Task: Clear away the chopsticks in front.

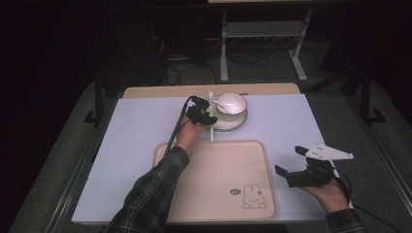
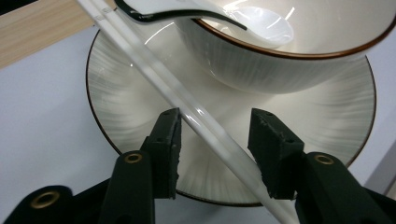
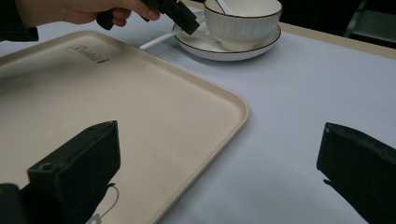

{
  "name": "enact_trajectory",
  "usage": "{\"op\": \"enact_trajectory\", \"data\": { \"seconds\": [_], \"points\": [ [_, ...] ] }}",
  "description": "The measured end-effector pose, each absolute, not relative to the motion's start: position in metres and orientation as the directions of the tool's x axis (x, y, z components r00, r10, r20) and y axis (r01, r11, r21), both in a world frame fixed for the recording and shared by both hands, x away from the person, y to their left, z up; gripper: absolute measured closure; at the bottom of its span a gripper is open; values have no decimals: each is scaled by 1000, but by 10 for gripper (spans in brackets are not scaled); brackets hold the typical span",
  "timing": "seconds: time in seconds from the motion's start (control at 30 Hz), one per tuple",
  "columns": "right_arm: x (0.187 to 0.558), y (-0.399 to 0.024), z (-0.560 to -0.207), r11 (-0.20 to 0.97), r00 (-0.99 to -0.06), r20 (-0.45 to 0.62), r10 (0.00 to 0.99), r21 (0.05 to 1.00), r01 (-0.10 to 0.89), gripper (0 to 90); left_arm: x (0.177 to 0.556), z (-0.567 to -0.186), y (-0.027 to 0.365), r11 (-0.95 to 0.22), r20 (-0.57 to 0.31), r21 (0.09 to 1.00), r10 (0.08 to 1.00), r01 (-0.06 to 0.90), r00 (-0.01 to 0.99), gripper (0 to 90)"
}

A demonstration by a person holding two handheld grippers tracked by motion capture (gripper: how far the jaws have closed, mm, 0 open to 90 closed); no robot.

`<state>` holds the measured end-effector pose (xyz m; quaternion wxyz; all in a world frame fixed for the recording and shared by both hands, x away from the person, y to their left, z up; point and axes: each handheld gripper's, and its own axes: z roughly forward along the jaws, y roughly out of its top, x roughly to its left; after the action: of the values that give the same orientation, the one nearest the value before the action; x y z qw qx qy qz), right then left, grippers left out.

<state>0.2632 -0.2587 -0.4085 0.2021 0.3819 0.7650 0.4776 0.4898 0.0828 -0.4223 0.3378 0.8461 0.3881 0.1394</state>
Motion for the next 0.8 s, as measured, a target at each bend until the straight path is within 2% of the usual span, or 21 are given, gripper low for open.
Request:
{"op": "enact_trajectory", "data": {
  "seconds": [0.13, 0.63, 0.8],
  "points": [
    [263, -259, -408, 249, -626, 58, 777, 886, 391, 0, 493, -423, 83, -467, -17, 678, 762, 568, 647, 570],
    [263, -259, -409, 246, -627, 62, 776, 886, 392, 0, 498, -427, 88, -469, 2, 661, 783, 587, 623, 750],
    [263, -259, -408, 244, -627, 64, 776, 887, 391, 0, 500, -427, 89, -459, -5, 662, 788, 593, 616, 771]
  ]
}}
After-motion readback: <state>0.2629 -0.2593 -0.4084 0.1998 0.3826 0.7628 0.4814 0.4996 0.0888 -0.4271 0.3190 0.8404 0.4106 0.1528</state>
